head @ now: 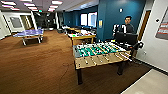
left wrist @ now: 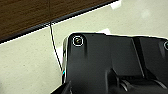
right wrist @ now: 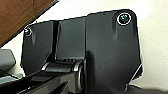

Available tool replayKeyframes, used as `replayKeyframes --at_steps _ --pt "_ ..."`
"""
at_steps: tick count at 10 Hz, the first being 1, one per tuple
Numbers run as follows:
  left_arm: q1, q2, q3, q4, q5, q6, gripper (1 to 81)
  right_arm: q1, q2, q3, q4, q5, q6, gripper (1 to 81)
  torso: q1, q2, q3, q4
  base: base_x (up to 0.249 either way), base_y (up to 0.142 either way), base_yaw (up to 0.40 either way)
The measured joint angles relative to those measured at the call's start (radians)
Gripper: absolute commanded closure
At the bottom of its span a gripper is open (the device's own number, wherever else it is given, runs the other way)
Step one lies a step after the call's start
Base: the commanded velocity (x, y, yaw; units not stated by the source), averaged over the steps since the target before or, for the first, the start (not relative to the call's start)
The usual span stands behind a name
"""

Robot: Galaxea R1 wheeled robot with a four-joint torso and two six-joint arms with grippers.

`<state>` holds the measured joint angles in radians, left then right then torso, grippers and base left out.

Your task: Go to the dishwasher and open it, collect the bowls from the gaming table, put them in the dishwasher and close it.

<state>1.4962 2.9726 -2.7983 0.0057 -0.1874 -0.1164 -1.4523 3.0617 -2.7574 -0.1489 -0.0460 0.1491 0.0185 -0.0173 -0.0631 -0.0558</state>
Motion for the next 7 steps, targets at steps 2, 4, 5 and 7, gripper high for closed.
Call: replayKeyframes --at_steps 2,4,5,7 --pt "0.000 0.000 0.000 0.000 -0.002 0.000 1.0 -0.001 0.000 0.000 0.000 0.000 0.000 1.0 0.000 0.000 0.000 0.000 0.000 0.000 0.292" --pt "0.000 0.000 0.000 0.000 0.000 0.000 1.0 -0.001 0.000 0.000 0.000 0.001 0.000 1.0 0.000 0.000 0.000 0.000 0.000 0.000 0.283" --pt "0.000 0.000 0.000 0.000 -0.003 0.000 1.0 -0.001 0.000 0.000 0.000 0.000 0.000 1.0 0.000 0.000 0.000 0.000 0.000 0.000 0.277" --pt "0.000 0.000 0.000 0.000 0.000 -0.002 1.0 -0.002 0.000 0.000 0.000 0.000 0.000 1.0 0.000 0.000 0.000 0.000 0.000 0.000 0.275"
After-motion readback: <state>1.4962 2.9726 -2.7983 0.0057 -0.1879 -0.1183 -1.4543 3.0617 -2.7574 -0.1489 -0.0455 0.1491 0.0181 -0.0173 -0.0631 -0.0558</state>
